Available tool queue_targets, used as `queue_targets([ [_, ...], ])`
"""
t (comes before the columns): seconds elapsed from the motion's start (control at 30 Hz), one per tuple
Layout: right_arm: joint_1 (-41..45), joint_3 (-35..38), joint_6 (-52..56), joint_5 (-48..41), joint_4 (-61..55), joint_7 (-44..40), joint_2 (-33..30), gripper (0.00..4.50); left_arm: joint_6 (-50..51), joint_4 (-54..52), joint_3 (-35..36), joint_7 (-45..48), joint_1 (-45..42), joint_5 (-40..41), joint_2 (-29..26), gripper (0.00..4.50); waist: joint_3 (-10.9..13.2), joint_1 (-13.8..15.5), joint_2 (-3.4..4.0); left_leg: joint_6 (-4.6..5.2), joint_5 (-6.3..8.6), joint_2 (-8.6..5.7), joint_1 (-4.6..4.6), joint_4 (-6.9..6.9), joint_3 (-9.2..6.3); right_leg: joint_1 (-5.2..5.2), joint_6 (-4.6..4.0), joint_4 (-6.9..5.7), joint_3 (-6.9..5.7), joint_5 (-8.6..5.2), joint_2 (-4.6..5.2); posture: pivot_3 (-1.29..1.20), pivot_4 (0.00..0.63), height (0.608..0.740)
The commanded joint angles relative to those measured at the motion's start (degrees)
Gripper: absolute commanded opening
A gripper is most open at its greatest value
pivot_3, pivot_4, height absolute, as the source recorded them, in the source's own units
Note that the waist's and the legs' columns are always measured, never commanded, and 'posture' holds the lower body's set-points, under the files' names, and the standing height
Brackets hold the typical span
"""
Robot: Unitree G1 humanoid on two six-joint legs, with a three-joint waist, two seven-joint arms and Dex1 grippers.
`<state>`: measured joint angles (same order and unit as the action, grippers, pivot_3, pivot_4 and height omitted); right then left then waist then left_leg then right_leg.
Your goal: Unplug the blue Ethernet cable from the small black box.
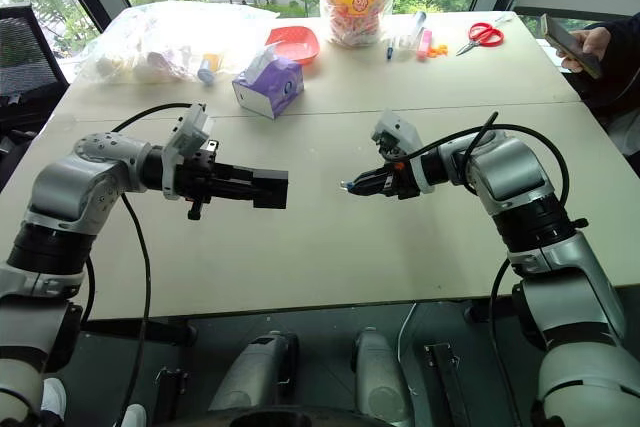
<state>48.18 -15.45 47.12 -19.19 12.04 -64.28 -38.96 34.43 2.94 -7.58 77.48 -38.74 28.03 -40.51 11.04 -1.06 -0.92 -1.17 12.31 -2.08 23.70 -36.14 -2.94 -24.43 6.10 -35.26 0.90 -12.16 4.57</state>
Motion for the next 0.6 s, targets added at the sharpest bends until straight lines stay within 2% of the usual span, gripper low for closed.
queue_targets([
  [0.03,4.23,3.55,-9.39,6.57,11.04,12.53,4.41,0.05,-8.15,2.13,-0.45,-3.98,0.67,-4.75,2.97,0.45,0.00,0.06,0.00,0.00,0.00,-0.01,-0.01,-0.03,0.01,0.02,-0.01,0.00,0.00,0.00,0.00,0.00,0.150,0.740],
  [0.13,7.62,5.71,-14.15,9.86,20.61,20.67,7.77,0.05,-12.03,4.66,-0.89,-8.13,0.93,-7.60,6.89,0.45,0.00,0.29,0.00,0.00,-0.01,-0.03,0.01,-0.04,0.04,0.00,-0.03,0.00,0.04,0.03,0.02,0.00,0.150,0.740],
  [0.23,10.69,7.87,-16.50,11.73,27.98,26.87,10.04,1.17,-16.43,7.32,-0.98,-11.38,0.88,-10.25,10.03,0.45,0.00,0.36,0.00,0.00,-0.01,-0.06,0.13,-0.01,0.01,-0.10,0.17,0.00,0.03,0.15,0.04,0.00,0.150,0.740],
  [0.3,11.42,8.99,-18.05,12.35,29.76,29.04,10.84,2.12,-20.15,10.47,-1.30,-14.42,0.25,-12.42,12.80,0.45,0.00,0.35,0.01,0.00,0.00,-0.08,0.17,0.02,0.00,-0.13,0.19,-0.01,0.02,0.16,0.05,0.00,0.150,0.740],
  [0.43,10.24,11.75,-17.14,12.90,26.92,33.41,10.88,4.16,-27.68,18.84,-0.62,-21.55,-2.11,-15.73,19.60,0.45,0.00,0.46,0.01,0.04,0.02,-0.11,0.20,0.04,-0.01,-0.13,0.20,-0.01,0.00,0.16,0.05,0.00,0.150,0.740],
  [0.47,9.17,12.99,-15.61,12.12,23.99,34.03,10.56,4.45,-29.14,21.08,-0.38,-23.01,-2.73,-16.30,21.11,0.45,0.00,0.40,0.01,0.04,0.02,-0.11,0.22,0.01,-0.02,-0.13,0.21,-0.01,-0.01,0.17,0.05,0.00,0.150,0.740],
  [0.6,3.34,18.12,-7.16,8.22,10.59,35.69,10.06,4.45,-35.47,28.80,-0.03,-27.29,-4.23,-18.63,24.61,0.45,0.00,0.36,0.01,0.05,0.02,-0.11,0.23,0.00,-0.03,-0.14,0.31,-0.06,-0.01,0.23,0.05,0.00,0.150,0.740],
])
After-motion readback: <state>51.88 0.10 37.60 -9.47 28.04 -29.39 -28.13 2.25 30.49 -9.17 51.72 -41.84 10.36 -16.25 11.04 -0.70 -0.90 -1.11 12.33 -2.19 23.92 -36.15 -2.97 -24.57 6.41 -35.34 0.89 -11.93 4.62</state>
